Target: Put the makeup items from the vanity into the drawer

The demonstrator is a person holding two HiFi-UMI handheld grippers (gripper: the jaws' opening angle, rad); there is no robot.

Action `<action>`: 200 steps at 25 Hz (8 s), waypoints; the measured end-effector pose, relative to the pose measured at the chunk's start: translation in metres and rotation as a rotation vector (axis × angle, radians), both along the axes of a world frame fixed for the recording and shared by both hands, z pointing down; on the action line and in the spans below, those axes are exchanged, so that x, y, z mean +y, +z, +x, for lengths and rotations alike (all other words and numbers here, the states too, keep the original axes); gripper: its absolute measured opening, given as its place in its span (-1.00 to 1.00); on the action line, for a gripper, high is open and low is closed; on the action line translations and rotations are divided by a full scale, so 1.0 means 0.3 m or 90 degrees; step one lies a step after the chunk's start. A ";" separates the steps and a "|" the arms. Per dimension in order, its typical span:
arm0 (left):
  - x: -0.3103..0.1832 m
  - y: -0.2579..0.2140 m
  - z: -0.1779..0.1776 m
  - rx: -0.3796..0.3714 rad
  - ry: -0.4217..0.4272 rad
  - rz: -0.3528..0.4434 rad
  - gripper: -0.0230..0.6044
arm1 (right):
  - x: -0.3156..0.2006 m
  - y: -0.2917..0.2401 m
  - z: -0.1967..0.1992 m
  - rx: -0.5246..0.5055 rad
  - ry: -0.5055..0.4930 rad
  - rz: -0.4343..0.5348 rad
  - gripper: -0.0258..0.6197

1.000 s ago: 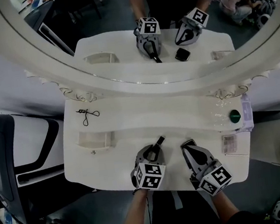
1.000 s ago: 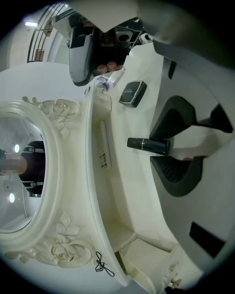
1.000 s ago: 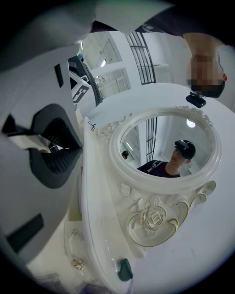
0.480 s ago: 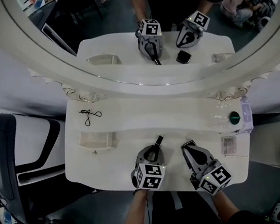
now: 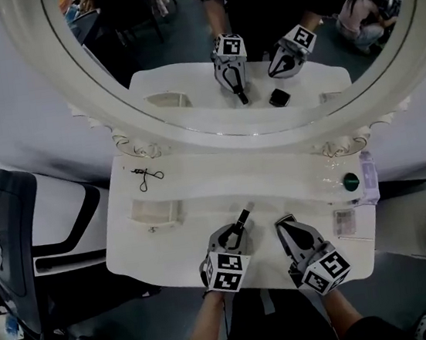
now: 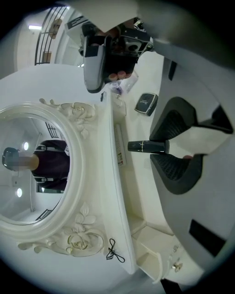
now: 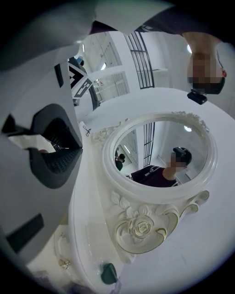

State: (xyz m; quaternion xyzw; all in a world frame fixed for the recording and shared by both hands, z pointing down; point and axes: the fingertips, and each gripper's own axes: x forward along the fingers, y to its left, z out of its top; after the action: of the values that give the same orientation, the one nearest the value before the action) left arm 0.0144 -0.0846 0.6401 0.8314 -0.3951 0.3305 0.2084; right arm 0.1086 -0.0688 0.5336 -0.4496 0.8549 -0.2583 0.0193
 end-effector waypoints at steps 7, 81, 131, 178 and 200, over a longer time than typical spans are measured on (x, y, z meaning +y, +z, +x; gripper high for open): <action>0.015 -0.195 -0.026 0.043 -0.032 0.058 -0.60 | 0.030 -0.086 -0.025 -0.004 -0.018 0.024 -0.84; -0.032 -0.415 -0.612 0.017 -0.143 0.183 -0.60 | -0.044 -0.149 -0.476 -0.013 -0.099 0.045 -0.85; -0.255 -0.153 -0.788 -0.109 0.156 0.076 -0.60 | -0.123 -0.024 -0.536 0.039 0.014 -0.012 -0.84; 0.019 -0.543 -0.057 0.221 0.093 0.196 -0.88 | 0.097 -0.129 -0.050 0.109 0.102 0.021 -0.84; 0.034 -0.358 0.056 0.184 0.108 0.110 -0.88 | 0.078 0.185 0.112 0.218 0.093 -0.115 -0.22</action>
State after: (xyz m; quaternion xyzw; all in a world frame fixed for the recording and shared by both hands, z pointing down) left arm 0.0312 -0.0744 0.5328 0.9154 -0.3165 0.1889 0.1620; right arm 0.1421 -0.0453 0.5891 -0.5478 0.7840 -0.2516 -0.1482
